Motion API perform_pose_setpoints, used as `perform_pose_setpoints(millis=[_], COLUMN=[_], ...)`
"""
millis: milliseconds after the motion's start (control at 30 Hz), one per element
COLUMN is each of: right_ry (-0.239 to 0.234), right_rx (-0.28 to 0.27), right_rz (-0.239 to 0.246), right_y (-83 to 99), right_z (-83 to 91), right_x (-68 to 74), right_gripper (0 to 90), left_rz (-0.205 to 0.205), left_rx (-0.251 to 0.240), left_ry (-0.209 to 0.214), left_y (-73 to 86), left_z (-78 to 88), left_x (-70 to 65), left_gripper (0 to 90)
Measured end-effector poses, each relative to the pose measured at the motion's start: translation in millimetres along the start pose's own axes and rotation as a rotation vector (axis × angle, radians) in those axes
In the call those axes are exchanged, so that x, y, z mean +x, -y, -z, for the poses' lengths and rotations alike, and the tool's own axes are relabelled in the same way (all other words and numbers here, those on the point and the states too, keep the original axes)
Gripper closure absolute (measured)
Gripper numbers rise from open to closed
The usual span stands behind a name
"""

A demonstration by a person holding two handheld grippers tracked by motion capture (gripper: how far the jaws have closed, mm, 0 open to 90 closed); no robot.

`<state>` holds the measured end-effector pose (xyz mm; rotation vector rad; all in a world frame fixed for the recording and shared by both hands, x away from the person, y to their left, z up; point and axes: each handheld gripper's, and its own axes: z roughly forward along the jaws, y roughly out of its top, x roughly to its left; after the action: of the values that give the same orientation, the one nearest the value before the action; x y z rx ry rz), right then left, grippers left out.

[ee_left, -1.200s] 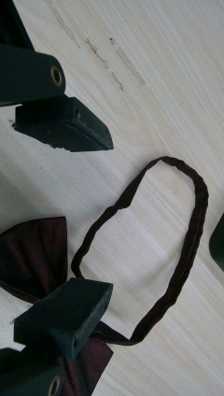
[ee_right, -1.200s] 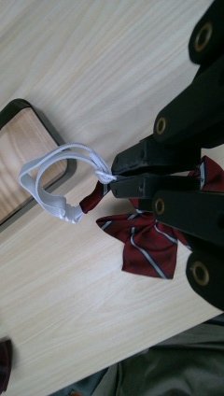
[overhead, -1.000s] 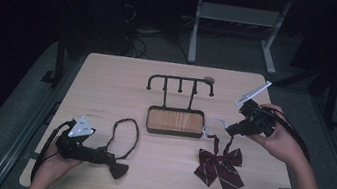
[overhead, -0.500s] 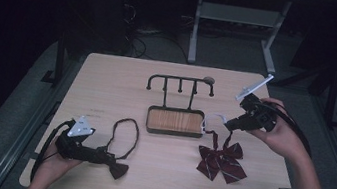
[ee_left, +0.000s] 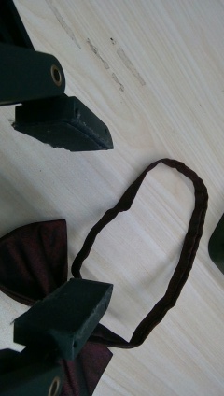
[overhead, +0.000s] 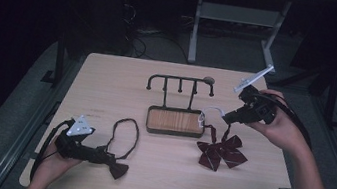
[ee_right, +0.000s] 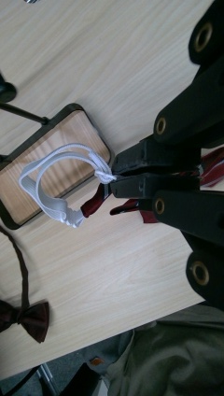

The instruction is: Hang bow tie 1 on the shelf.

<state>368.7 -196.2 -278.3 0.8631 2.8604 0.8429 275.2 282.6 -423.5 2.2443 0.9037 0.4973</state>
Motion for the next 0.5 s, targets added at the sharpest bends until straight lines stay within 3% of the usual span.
perform_pose_setpoints(millis=[500], right_ry=[0.007], right_rx=[-0.001], right_rz=[0.024], right_y=[-15.7], right_z=[8.6], right_x=[3.2], right_gripper=[86.8], left_rz=[0.005], left_rx=[-0.003], left_ry=[0.001], left_y=[0.5], left_z=[0.4], left_x=[1.5], left_gripper=[26.0])
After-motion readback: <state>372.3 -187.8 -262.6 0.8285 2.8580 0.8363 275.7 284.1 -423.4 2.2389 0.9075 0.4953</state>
